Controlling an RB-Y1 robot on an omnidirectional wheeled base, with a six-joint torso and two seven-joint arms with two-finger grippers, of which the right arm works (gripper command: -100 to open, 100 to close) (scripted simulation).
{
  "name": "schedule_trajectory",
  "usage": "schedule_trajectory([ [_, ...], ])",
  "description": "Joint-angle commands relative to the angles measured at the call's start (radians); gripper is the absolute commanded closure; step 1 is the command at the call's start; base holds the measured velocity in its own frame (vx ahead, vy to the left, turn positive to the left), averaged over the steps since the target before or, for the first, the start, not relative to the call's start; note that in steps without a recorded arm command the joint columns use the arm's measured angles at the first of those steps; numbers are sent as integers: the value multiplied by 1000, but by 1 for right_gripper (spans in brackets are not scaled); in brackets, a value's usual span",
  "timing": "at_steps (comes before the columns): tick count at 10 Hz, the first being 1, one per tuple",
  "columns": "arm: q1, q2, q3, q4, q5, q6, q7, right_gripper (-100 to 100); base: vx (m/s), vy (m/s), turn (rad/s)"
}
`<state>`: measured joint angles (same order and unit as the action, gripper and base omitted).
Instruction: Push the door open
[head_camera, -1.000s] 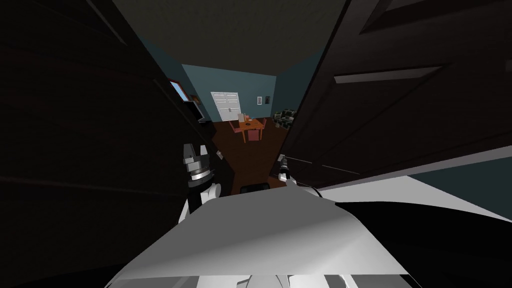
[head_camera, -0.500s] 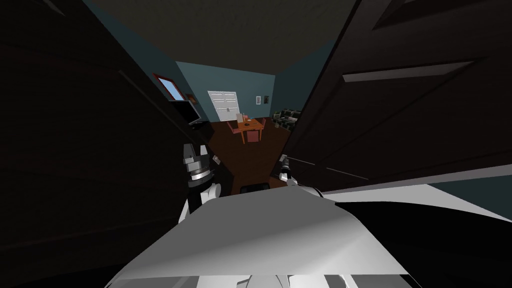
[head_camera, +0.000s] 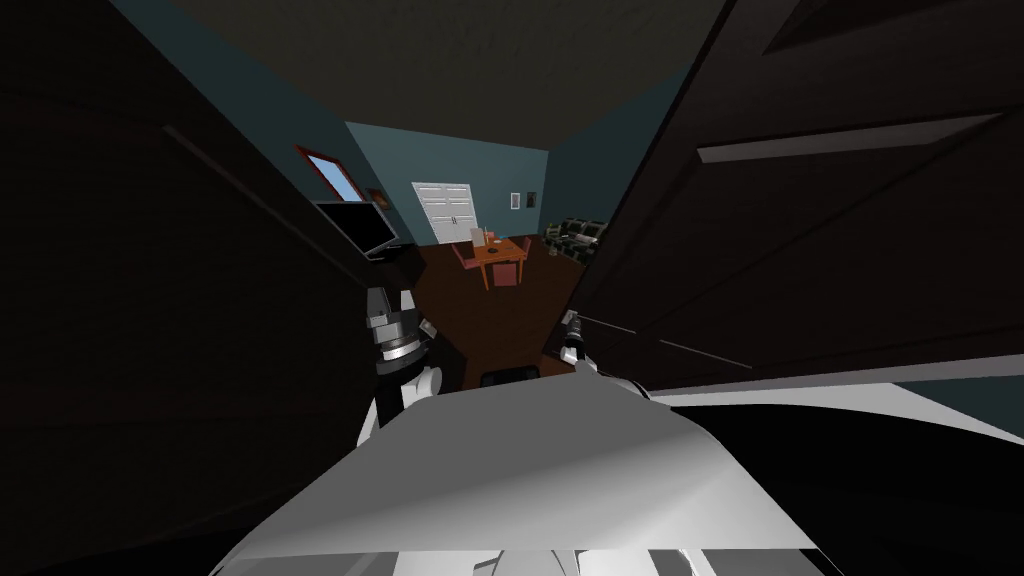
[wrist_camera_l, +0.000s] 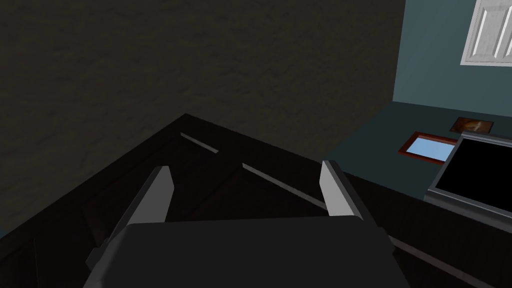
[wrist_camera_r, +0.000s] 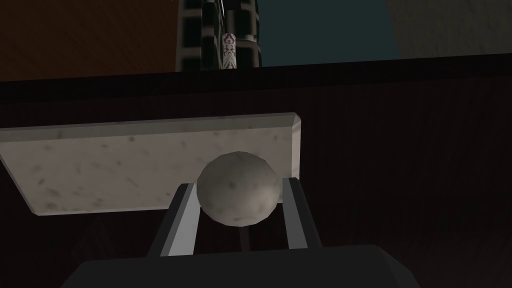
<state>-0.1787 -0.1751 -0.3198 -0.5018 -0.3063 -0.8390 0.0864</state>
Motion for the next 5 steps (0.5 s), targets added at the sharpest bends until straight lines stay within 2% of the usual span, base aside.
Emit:
schedule_trajectory([
  [1, -15, -12, -10, 25, -7, -15, 0, 100, 161, 36, -54],
  [2, -15, -12, -10, 25, -7, -15, 0, 100, 105, 16, -24],
  [3, -5, -8, -12, 12, -8, -3, 5, 100, 36, -4, -17],
  [4, -5, -14, -29, 16, -20, -9, 10, 100, 125, 4, -39],
  [5, -4, -15, -33, 16, -23, -9, 12, 100, 190, 2, -44],
])
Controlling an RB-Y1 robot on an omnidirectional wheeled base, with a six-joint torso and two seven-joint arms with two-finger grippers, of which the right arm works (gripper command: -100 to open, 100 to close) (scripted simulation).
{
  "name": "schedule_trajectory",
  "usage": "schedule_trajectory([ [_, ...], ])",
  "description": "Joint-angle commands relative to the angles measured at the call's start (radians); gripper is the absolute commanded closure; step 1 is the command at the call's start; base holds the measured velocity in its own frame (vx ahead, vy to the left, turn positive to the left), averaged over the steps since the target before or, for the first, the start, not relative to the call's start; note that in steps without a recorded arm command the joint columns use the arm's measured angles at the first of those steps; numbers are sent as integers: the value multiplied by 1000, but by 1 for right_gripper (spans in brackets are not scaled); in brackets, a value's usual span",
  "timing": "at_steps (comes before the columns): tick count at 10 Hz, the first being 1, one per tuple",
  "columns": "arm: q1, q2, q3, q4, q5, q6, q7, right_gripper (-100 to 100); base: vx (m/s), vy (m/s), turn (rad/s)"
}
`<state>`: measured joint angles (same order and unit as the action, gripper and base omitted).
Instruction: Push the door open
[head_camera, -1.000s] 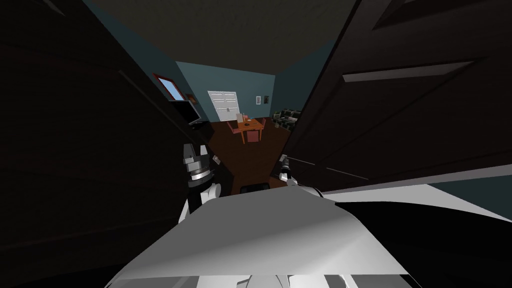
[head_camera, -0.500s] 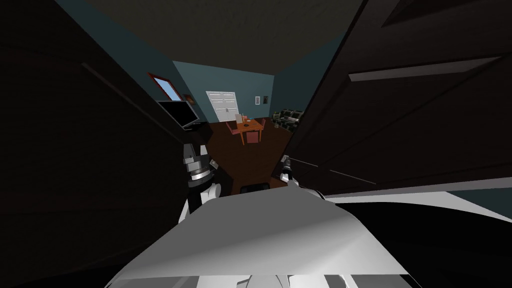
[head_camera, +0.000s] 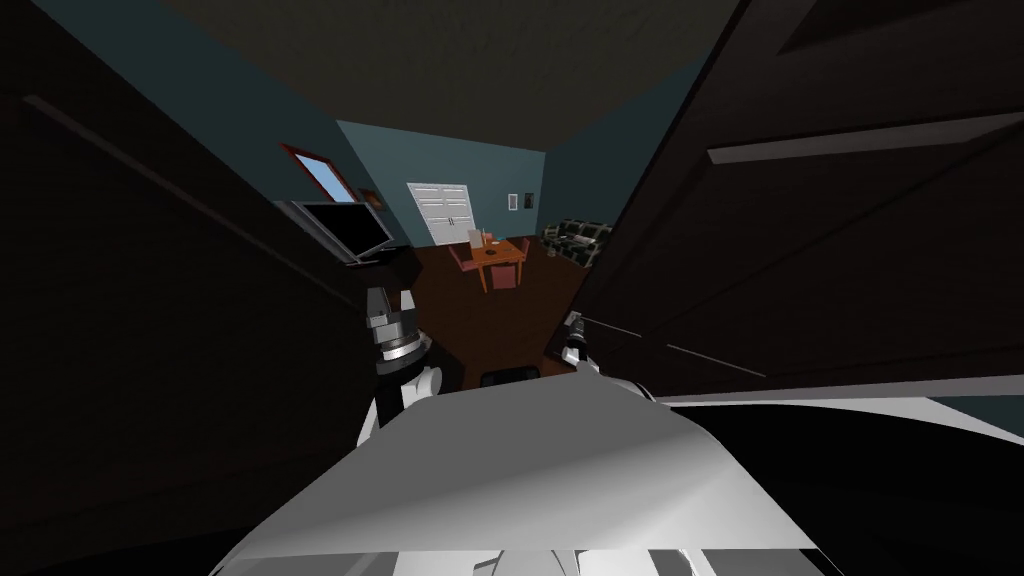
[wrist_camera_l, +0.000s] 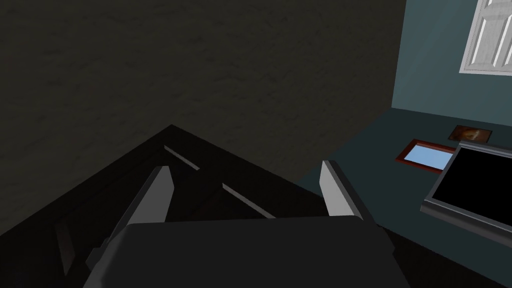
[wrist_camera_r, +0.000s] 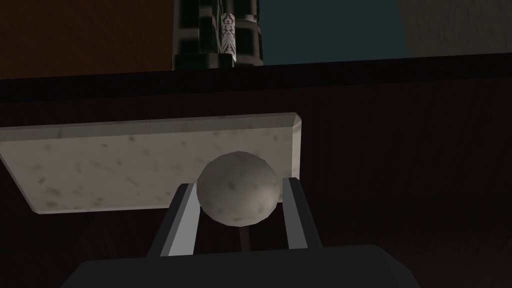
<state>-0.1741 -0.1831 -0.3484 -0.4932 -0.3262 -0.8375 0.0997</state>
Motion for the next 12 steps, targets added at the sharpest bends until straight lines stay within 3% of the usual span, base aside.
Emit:
schedule_trajectory([
  [1, -8, -8, -13, 9, -9, -12, 3, 100, 179, -29, -31],
  [10, 2, -27, -101, 24, -72, -26, 41, 100, 200, -31, -37],
  [11, 15, -18, -96, 2, -69, -12, 43, 100, 84, -30, -19],
  [12, 18, -23, -116, -2, -84, -13, 53, 100, 141, -47, -30],
])
